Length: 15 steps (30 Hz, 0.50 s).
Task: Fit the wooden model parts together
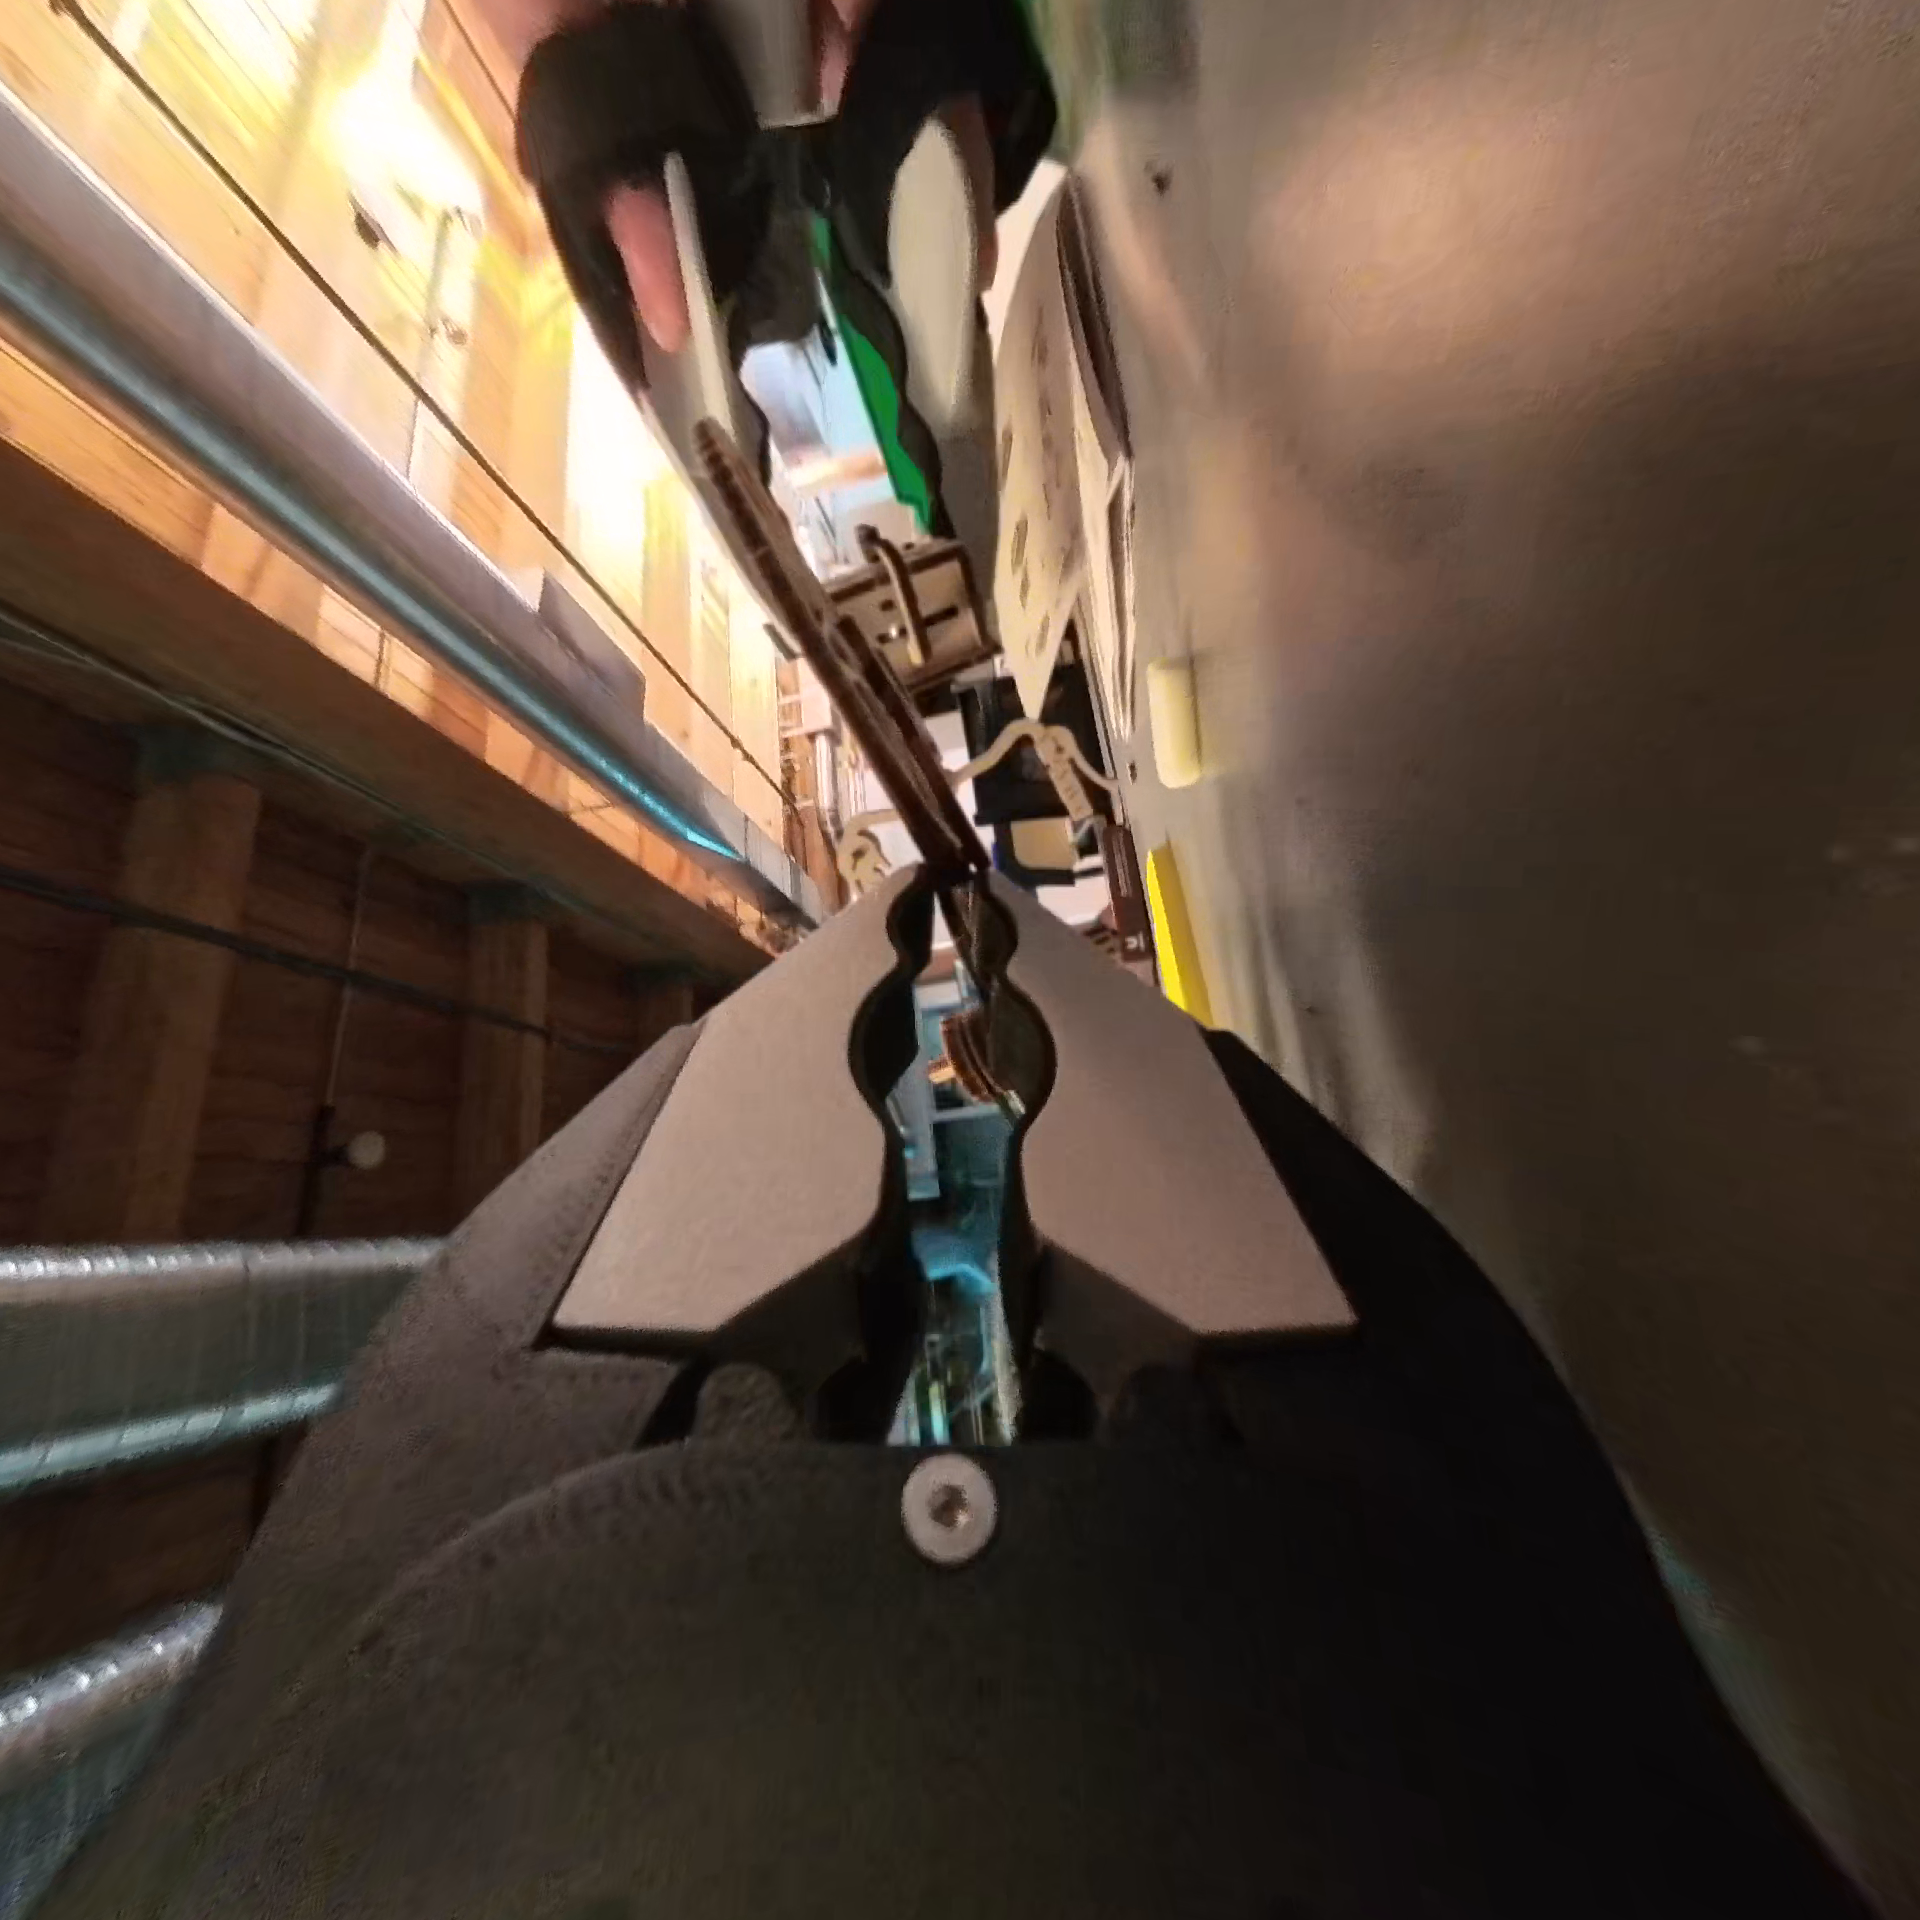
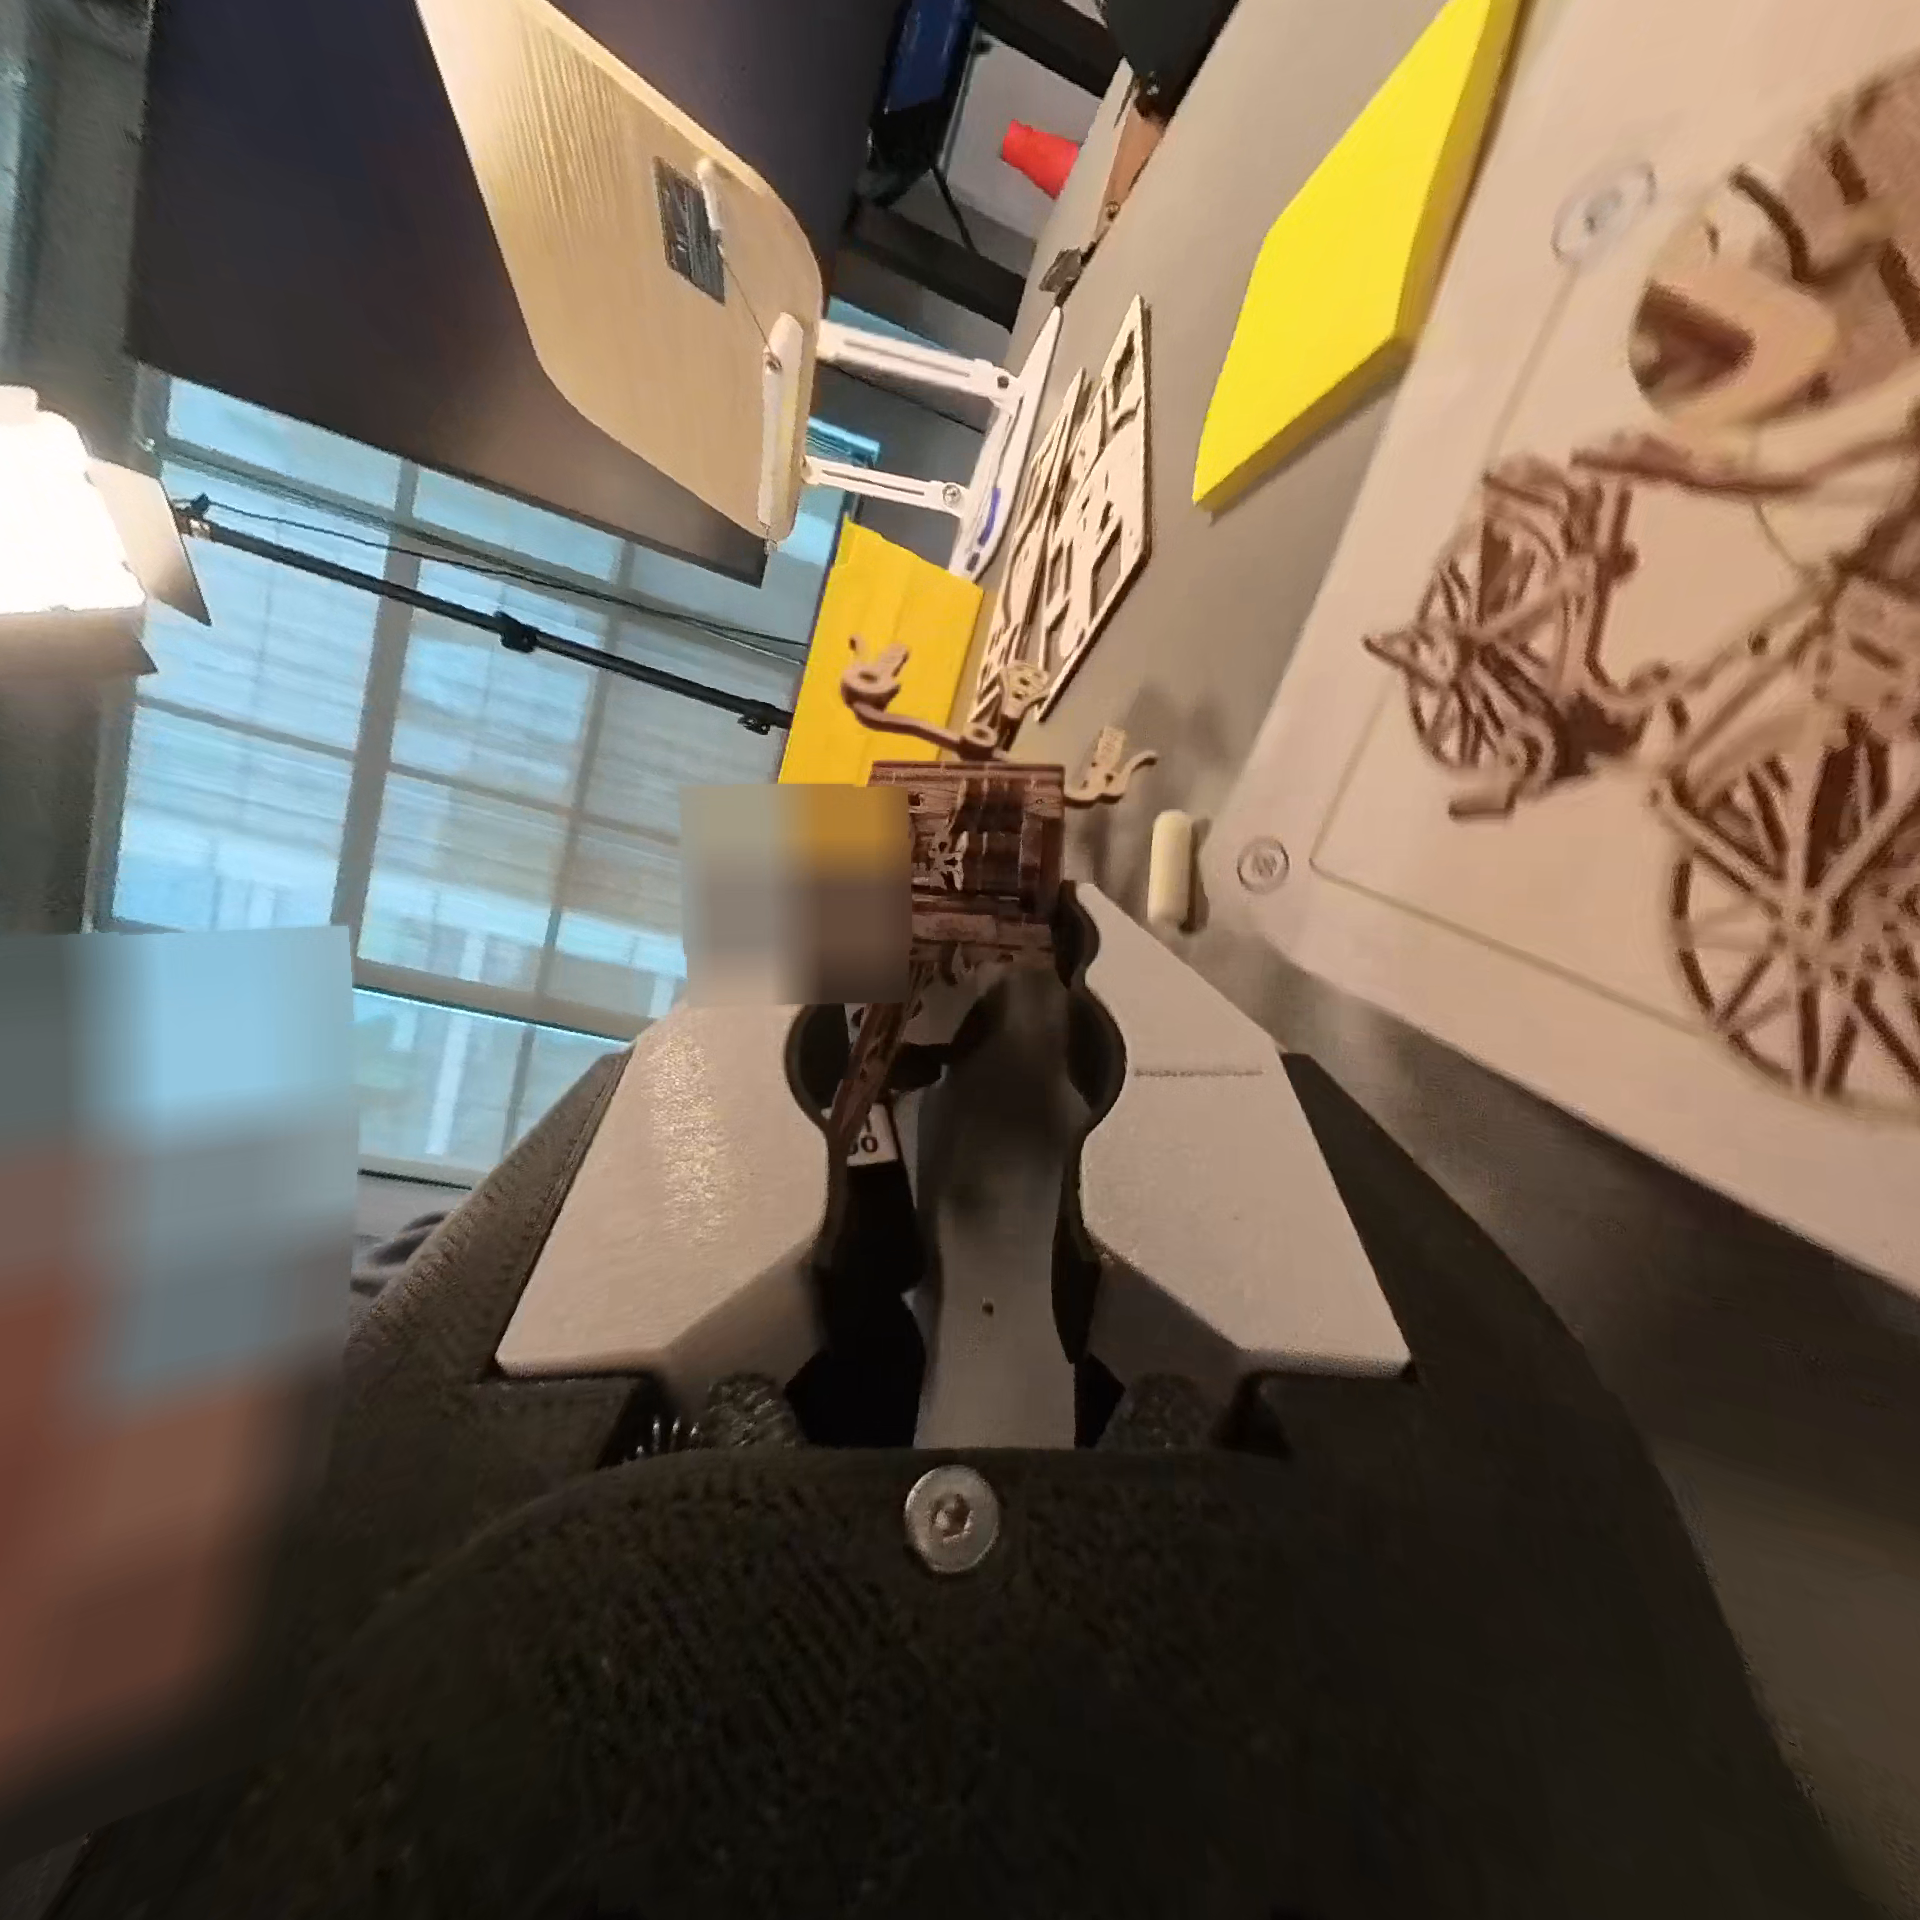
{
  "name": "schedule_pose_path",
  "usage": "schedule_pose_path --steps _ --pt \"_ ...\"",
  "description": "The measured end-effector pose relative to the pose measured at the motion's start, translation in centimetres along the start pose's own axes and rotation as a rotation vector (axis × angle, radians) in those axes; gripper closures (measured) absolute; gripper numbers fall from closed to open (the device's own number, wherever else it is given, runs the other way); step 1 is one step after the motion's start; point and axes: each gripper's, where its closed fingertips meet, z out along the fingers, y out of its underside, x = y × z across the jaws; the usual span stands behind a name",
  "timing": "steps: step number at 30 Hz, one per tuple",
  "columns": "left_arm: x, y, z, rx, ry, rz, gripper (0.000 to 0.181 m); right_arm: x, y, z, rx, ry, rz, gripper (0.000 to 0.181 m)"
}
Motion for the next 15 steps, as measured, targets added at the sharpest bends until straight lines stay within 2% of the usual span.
schedule_pose_path --steps 8,15 --pt "0.1 -0.7 0.0 0.094 -0.002 0.008 0.176 0.0 1.2 -0.9 0.044 -0.012 0.094 0.145" --pt "-0.3 -1.0 0.1 0.126 -0.026 0.012 0.176 -0.7 1.4 -0.3 0.054 0.028 0.092 0.145"
